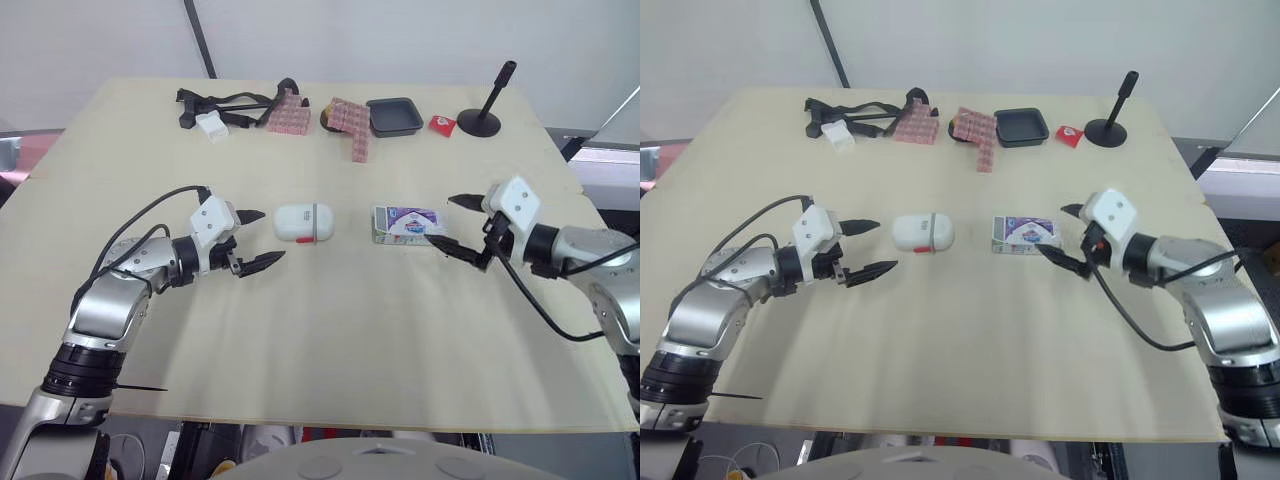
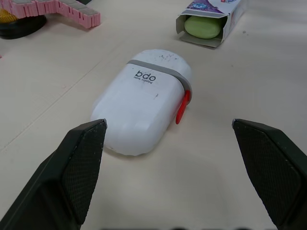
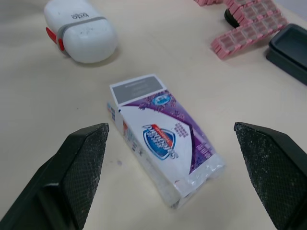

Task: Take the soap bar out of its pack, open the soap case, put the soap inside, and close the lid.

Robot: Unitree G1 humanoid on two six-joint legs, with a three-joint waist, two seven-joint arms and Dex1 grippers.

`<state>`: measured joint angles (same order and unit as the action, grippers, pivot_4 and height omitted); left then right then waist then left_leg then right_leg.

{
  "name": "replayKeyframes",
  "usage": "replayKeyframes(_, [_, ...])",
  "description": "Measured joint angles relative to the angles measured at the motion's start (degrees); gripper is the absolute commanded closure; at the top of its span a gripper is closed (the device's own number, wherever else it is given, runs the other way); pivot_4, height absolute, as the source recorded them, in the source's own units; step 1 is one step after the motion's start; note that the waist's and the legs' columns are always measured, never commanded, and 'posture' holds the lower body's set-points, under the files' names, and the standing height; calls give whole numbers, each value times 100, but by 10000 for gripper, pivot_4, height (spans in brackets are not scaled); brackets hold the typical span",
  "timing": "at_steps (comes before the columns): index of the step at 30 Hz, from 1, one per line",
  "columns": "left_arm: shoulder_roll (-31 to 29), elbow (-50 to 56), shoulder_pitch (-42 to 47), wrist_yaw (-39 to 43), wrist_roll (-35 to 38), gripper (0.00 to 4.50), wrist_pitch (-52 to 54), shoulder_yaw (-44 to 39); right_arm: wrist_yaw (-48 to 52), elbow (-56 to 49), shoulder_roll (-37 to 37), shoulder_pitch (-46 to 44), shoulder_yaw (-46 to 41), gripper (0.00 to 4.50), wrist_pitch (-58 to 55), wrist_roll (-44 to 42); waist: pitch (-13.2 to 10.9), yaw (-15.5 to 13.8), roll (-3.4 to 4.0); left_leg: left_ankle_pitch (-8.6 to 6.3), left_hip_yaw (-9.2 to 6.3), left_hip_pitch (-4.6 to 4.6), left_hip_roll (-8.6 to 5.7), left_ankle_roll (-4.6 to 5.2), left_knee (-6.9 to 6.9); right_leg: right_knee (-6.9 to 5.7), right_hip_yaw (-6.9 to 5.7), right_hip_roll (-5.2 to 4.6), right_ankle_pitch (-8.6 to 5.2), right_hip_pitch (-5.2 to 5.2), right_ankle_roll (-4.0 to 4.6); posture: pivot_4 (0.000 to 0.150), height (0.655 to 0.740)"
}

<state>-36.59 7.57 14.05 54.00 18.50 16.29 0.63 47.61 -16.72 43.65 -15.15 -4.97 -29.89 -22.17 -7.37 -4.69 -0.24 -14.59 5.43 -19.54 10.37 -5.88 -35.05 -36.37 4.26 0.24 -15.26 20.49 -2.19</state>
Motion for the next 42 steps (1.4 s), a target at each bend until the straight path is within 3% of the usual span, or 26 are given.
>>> replayKeyframes(5, [35,10,-39,-43,-22,415,-61,2,674,896,427,-1019,846,0,146,506,-1,11,2,0,0,1,1,1,-13,-12,-3,4,0,0,1,1500,7400])
replayKeyframes(16, [175,-19,-61,-166,-122,415,-228,17,2132,3130,409,-2676,2125,0,739,1426,-1,-3,2,-1,-2,-13,2,4,-40,-28,-2,16,0,2,4,1500,7400])
replayKeyframes(22, [199,3,-163,-261,-126,415,-304,12,2915,4096,286,-3004,2366,0,1315,1647,-1,1,2,-4,-3,-52,8,9,-75,-56,0,23,-1,34,5,1500,7400])
replayKeyframes(28, [200,29,-328,-376,-128,415,-344,-6,3040,4926,-6,-3341,2412,0,1807,1930,-1,-22,2,-3,-11,-139,12,14,-164,-137,-4,27,1,117,7,1500,7400])
replayKeyframes(42, [193,280,-461,-143,170,415,-362,-38,3134,5738,-537,-3542,2478,0,2383,2403,-1,-74,2,0,-11,-155,12,18,-177,-154,-12,20,1,137,8,1500,7400])
